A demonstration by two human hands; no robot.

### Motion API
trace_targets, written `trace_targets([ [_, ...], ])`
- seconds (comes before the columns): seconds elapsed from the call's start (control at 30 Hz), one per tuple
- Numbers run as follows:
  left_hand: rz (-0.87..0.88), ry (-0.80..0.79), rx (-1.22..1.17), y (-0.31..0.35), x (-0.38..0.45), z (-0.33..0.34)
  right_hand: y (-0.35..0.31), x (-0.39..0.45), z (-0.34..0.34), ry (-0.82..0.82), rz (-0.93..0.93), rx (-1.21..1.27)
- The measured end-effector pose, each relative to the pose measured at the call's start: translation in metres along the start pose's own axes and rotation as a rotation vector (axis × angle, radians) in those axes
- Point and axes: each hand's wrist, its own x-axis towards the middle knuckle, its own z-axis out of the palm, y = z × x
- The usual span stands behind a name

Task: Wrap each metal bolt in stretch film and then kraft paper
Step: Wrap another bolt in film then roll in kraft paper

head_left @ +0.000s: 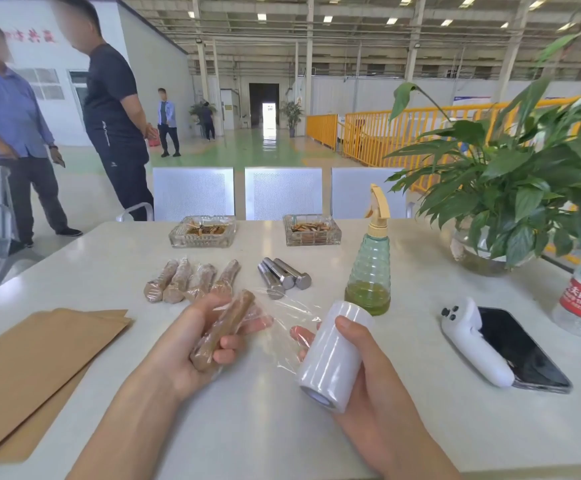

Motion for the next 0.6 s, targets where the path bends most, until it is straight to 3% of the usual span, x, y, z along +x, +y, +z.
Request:
trace_targets([
  [0.23, 0.147, 0.033, 0.277, -0.015, 0.003, 0.012, 0.004, -0.001, 0.005, -0.067, 0.028, -0.064],
  [0.43, 0.236, 0.021, 0.341, -0.025, 0.005, 0.021, 0.003, -0.004, 0.007, -0.193, 0.043, 0.042],
  [0.6, 0.299, -0.021, 0.399, -0.027, 0.004, 0.016, -0.001, -0.005, 0.004, -0.103, -0.007, 0.094],
])
